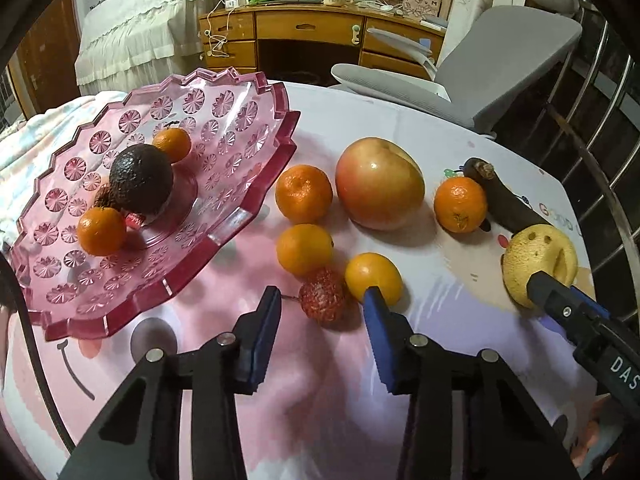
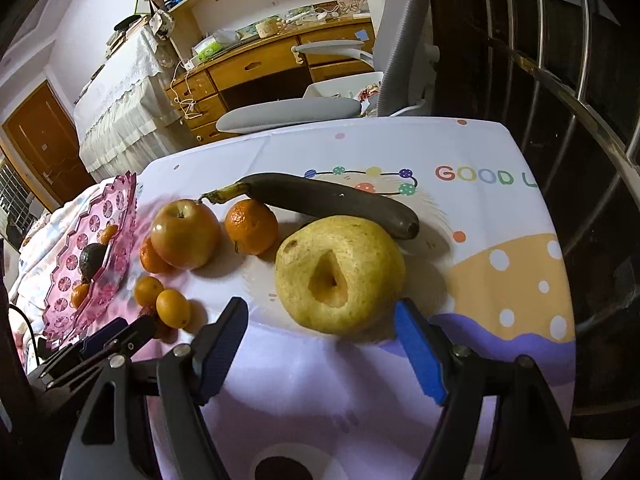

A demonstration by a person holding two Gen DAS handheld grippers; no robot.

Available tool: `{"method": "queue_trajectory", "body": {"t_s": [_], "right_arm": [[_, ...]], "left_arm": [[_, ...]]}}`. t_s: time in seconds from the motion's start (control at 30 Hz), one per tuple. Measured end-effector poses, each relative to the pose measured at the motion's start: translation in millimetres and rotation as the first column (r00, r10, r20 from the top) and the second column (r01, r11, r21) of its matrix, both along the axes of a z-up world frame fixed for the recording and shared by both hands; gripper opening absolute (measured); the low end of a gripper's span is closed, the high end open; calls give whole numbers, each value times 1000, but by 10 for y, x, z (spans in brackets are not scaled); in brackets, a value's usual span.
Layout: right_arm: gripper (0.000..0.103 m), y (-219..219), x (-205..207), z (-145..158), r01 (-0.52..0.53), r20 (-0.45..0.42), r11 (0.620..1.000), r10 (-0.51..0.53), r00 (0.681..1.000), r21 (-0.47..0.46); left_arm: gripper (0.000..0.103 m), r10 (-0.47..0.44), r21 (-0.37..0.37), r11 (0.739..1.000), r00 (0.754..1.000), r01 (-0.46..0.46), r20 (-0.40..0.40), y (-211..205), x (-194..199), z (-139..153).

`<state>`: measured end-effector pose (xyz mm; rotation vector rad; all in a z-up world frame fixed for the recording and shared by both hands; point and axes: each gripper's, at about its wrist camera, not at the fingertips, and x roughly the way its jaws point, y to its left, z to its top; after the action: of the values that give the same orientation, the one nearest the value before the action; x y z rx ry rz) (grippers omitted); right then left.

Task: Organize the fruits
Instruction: 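Grasp a red lychee with the left tool while the right tool grasps the yellow pear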

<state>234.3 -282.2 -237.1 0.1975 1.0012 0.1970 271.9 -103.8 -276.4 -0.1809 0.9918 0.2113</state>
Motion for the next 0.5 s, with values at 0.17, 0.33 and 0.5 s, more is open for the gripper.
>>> {"method": "queue_trajectory", "body": {"t_s": [0.17, 0.33, 0.5], "right_arm": [[76, -6, 59, -60, 17, 0, 1000, -17, 1000, -7], [76, -4, 131, -117, 32, -5, 999, -32, 999, -22], [76, 18, 244, -166, 36, -7, 998, -37, 999, -44]], "left_arm": [[34, -4, -1, 1000, 1000, 4, 11, 15, 53, -46], [33, -21, -9, 1000, 999, 22, 25, 19, 95, -38], [33, -40, -22, 999, 998, 41, 38, 40, 112, -47]]}}
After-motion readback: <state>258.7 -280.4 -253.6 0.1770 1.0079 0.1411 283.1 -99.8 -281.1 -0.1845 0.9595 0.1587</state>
